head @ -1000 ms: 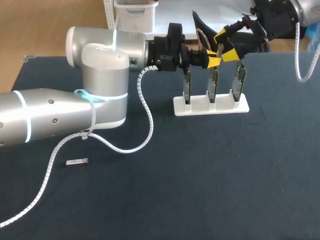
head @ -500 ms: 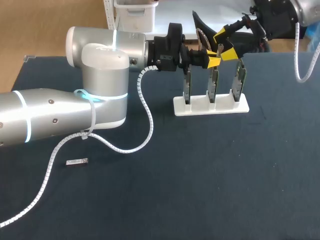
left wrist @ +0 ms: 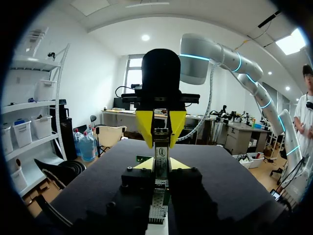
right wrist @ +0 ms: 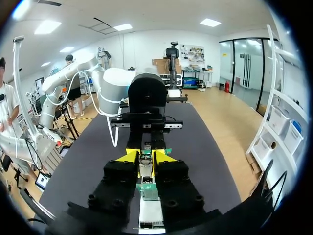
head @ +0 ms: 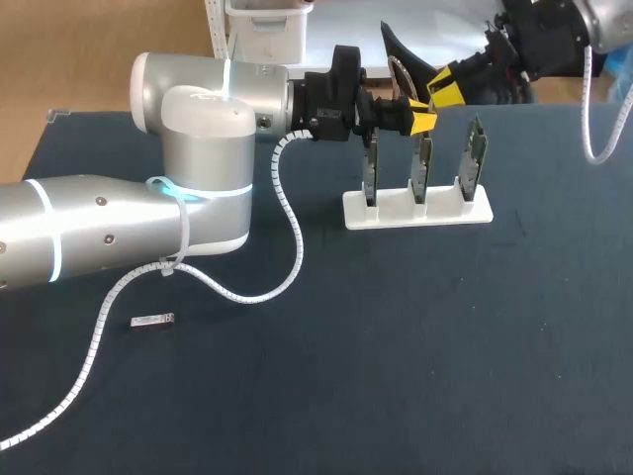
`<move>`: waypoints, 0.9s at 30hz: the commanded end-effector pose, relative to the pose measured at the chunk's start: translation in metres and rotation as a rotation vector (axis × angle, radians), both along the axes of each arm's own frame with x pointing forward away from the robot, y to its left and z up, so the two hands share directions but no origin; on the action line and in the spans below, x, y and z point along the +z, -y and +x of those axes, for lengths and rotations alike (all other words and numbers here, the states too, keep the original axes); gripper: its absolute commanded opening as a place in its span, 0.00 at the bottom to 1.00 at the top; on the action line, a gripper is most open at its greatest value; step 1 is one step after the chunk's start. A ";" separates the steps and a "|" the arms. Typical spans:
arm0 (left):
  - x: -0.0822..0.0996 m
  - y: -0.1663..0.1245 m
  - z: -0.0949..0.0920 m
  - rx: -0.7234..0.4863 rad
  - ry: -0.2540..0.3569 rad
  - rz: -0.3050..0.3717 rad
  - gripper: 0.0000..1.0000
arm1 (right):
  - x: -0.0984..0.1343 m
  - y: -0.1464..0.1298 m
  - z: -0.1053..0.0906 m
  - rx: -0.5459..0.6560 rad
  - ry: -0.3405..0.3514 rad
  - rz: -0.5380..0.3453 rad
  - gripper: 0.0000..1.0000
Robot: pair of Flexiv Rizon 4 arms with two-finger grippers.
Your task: Pick up the optical module with the left hand, and insert it into the network port with the right hand.
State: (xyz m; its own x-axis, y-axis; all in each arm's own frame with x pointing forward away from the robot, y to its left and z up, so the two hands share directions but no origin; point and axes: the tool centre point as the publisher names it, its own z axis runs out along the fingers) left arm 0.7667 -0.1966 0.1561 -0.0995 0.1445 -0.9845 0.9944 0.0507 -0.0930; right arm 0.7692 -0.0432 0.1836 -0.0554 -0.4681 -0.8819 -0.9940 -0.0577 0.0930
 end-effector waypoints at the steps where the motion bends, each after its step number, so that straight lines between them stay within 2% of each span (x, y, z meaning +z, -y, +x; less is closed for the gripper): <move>1: -0.001 0.000 -0.001 0.004 0.002 -0.003 0.00 | -0.003 0.001 0.002 0.001 -0.005 0.003 0.00; 3: -0.001 0.000 -0.001 0.004 0.002 -0.003 0.00 | -0.003 0.002 0.002 0.001 -0.007 0.002 0.00; 4: -0.001 0.000 -0.001 0.004 0.002 -0.003 0.07 | -0.004 0.002 0.002 0.001 -0.008 0.002 0.00; 5: -0.001 0.000 -0.001 0.004 0.002 -0.003 0.50 | -0.004 0.002 0.002 0.001 -0.008 0.002 0.00; 6: -0.001 0.000 -0.001 0.004 0.002 -0.003 1.00 | -0.004 0.002 0.002 0.000 -0.008 0.002 0.00; 17: 0.003 -0.003 -0.004 -0.015 0.012 -0.007 1.00 | -0.003 0.004 0.004 0.000 -0.002 0.007 0.00; 24: 0.004 -0.003 -0.004 -0.024 0.022 0.030 1.00 | -0.002 0.003 0.005 0.007 0.002 0.011 0.00; 27: 0.002 -0.006 -0.004 -0.016 0.031 0.102 1.00 | -0.001 0.003 0.006 0.006 0.005 0.014 0.00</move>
